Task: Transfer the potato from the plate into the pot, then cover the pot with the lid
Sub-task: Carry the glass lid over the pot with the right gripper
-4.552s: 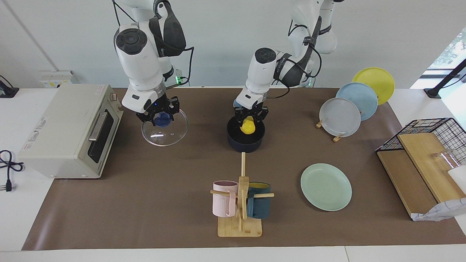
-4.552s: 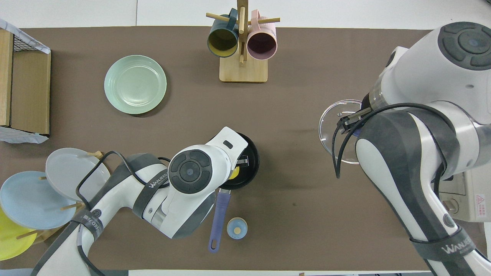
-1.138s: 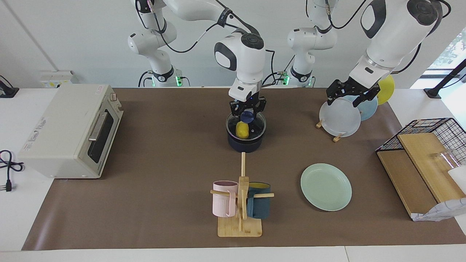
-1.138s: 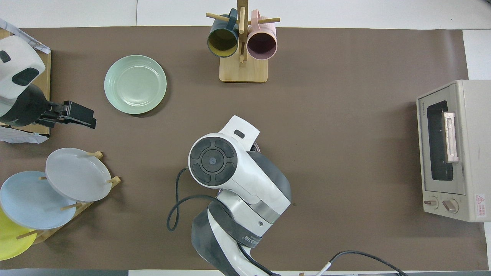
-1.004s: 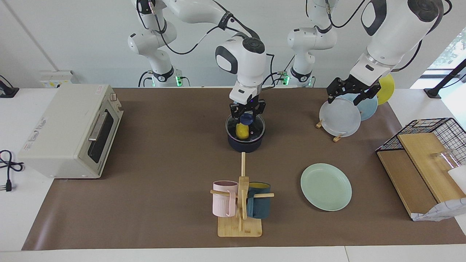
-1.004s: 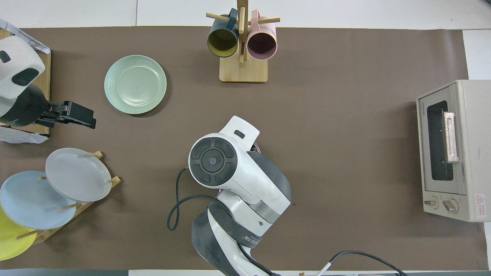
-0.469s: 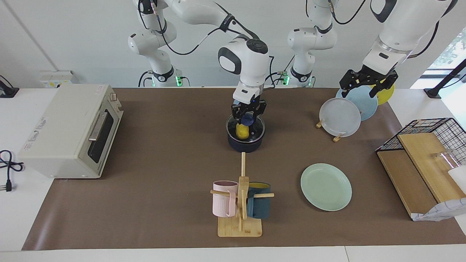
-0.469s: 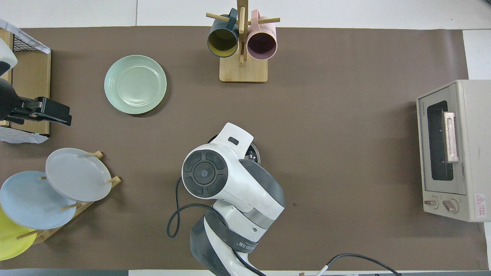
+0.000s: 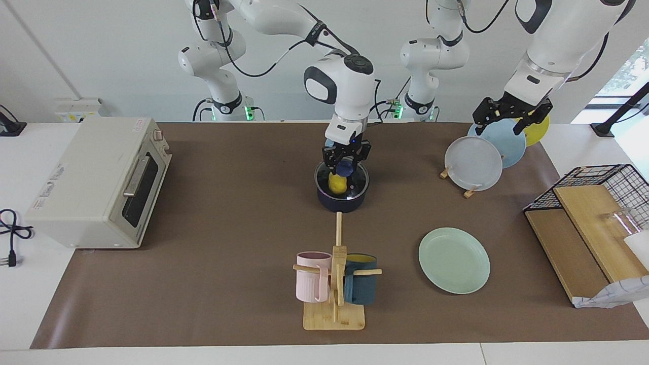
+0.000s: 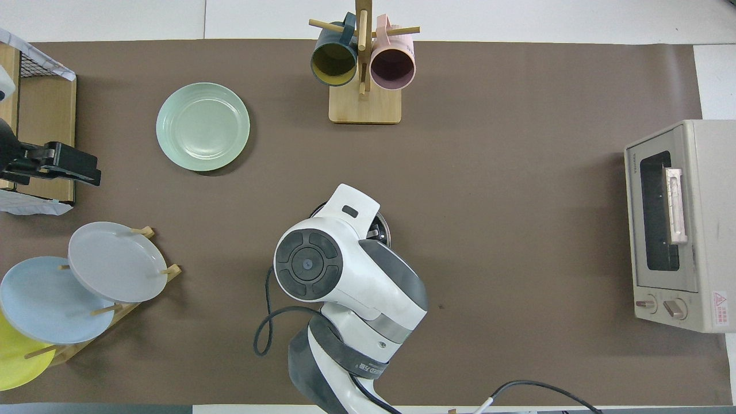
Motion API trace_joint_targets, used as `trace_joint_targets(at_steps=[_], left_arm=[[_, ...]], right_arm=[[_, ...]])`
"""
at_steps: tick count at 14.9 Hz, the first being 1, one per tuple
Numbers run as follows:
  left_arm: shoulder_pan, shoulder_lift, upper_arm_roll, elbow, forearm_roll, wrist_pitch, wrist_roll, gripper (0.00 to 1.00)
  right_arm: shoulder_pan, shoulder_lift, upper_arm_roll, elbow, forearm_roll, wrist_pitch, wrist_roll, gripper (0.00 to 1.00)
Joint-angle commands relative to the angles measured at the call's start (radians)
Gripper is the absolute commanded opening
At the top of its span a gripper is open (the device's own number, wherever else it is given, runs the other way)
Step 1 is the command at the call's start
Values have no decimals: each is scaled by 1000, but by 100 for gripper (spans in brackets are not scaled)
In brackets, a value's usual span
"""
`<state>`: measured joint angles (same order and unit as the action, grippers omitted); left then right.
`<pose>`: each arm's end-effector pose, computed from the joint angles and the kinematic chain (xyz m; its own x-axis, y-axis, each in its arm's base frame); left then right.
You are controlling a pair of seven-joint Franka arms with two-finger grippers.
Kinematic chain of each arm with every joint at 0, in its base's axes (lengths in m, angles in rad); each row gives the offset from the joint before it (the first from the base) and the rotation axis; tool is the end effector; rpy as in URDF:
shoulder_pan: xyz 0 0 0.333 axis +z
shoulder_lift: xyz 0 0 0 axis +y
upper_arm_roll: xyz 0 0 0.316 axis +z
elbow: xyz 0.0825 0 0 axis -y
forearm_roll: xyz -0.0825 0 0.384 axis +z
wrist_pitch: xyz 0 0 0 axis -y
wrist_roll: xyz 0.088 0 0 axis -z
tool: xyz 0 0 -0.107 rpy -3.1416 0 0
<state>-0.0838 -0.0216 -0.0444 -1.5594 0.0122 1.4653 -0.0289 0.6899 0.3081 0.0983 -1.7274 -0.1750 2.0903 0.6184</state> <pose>0.5325 -0.0675 0.6327 0.9926 -0.0974 -0.0720 -0.0988 -0.9950 -0.0152 0.4672 0.4501 0.4100 0.9621 0.2470 0.1156 0.2398 -0.9681 0.0729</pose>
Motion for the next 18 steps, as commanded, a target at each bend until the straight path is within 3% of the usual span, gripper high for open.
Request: trace_joint_targets(at_steps=[1, 3, 4, 5, 6, 14, 18], left_arm=[[-2, -72, 5, -85, 8, 52, 15, 100], [-2, -61, 3, -54, 6, 44, 14, 100], [-2, -49, 4, -30, 6, 40, 12, 100], [-2, -20, 9, 2, 6, 30, 12, 100], [-2, -2, 12, 39, 6, 15, 12, 100], [13, 6, 9, 33, -27, 26, 21, 100], [13, 8, 23, 38, -21, 39, 43, 100]], right_arm=[[0, -12, 1, -34, -23, 39, 24, 38], [-3, -11, 1, -34, -23, 40, 24, 68], [-7, -9, 1, -32, -23, 40, 23, 75], [-7, -9, 1, -31, -23, 42, 21, 95], [-7, -7, 1, -26, -23, 40, 21, 100], [-73, -26, 0, 28, -8, 13, 10, 100], [-176, -101, 0, 84, -6, -163, -37, 100]])
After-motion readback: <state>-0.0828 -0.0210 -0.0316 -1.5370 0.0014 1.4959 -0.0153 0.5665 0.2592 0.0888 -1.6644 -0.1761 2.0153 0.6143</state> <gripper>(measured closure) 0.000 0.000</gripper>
